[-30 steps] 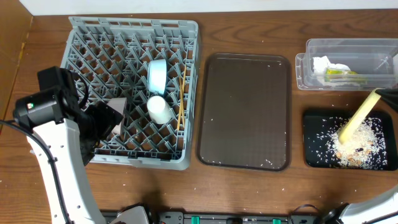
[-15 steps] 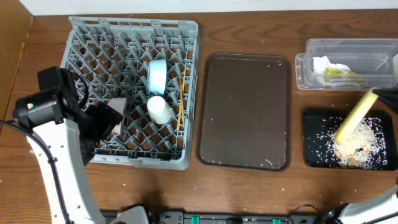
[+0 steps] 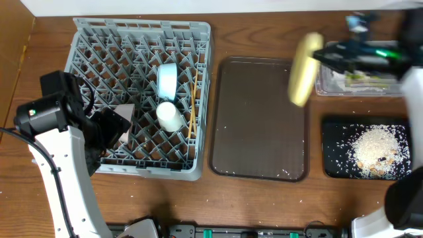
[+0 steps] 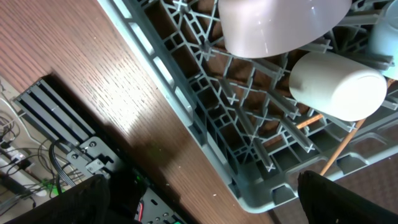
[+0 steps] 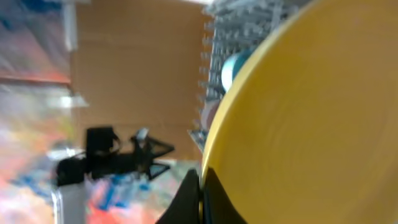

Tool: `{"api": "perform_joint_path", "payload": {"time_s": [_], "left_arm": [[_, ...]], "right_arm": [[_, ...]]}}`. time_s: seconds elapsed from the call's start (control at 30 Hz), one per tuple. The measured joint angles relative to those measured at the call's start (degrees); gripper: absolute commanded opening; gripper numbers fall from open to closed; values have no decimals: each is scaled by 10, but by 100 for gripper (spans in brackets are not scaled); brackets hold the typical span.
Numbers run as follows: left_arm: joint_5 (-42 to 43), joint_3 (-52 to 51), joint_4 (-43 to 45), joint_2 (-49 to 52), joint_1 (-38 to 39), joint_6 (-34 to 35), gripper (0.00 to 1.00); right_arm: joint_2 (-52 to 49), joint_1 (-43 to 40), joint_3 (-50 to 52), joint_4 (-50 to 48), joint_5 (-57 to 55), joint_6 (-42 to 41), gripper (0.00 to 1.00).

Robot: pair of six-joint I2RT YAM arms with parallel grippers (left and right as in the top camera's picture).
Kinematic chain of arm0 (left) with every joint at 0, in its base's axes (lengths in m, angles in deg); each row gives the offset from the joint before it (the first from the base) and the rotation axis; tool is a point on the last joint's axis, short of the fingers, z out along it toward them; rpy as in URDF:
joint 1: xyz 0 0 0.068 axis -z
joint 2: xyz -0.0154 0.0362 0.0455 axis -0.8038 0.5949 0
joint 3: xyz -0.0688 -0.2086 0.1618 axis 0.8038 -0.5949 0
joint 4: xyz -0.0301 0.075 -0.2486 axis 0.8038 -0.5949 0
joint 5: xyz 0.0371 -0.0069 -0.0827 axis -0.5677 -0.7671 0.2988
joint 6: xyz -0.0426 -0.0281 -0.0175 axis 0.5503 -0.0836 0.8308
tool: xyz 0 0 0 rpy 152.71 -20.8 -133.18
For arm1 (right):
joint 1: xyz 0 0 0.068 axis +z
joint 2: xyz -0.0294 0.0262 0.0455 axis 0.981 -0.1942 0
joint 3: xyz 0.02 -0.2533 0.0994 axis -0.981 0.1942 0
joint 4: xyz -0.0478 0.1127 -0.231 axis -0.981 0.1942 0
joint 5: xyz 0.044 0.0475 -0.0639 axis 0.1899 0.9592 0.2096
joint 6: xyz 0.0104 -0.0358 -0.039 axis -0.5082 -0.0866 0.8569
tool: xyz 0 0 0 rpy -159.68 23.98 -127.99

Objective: Sort waste into correct bins and load items into the dishwasher
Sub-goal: 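Carry the emptied yellow plate left and stand it in the rack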

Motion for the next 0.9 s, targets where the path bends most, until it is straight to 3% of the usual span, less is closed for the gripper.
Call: {"api": "perform_joint_path", "payload": {"time_s": [0.17, 0.33, 0.63, 0.9], "left_arm": [[0, 0, 0, 0, 0, 0, 98], [0, 0, 0, 0, 0, 0, 98], [0, 0, 1, 0, 0, 0, 98], [0, 0, 0, 0, 0, 0, 98]], "right_arm": [[-2, 153, 1, -282, -85, -178, 1], [-5, 258, 0, -390, -191, -293, 1], [-89, 373, 0, -548, -327, -339, 1], [-188, 380, 0, -607, -358, -349, 1]]}}
